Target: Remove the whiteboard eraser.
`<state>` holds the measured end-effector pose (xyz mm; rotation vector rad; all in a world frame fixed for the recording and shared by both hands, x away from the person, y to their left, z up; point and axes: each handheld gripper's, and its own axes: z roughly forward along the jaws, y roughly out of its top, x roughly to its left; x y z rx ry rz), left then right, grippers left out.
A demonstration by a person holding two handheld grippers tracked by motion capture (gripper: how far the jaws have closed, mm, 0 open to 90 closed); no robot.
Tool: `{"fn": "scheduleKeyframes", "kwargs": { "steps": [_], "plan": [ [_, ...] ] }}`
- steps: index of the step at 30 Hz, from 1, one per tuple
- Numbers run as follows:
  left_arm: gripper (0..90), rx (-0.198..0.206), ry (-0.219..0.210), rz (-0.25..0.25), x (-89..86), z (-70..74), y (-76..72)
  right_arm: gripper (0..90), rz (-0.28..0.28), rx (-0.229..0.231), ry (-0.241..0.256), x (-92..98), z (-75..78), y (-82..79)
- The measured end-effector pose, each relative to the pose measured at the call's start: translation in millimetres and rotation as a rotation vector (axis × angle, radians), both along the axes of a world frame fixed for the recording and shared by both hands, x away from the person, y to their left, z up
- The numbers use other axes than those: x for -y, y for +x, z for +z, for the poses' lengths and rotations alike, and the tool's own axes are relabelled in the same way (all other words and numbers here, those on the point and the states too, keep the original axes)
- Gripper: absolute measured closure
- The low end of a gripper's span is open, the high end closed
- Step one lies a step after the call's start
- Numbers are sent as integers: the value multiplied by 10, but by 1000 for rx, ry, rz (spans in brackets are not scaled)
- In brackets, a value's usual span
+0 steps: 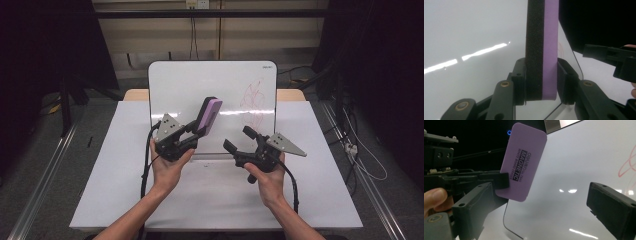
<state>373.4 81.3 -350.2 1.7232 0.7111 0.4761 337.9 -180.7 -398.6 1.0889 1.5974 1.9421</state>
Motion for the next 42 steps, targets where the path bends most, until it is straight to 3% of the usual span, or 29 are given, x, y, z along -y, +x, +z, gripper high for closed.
{"fn": "scheduleKeyframes", "kwargs": {
  "steps": [13,17,23,31,38,42],
  "plan": [
    [642,-16,-4,-31,129,-105,-74,140,7,-33,178,-122,32,122],
    [643,-23,-1,-41,163,-130,-82,169,7,-44,208,-163,16,140],
    [643,-28,7,-51,200,-156,-93,228,-18,-58,228,-189,-4,174],
    [643,-22,14,-55,230,-182,-107,399,-24,-101,249,-236,-40,172],
    [642,-34,15,-48,231,-231,-101,407,-37,-127,256,-262,-60,174],
    [640,-47,11,-58,247,-253,-89,414,-50,-115,217,-258,-59,163]
  ]
}}
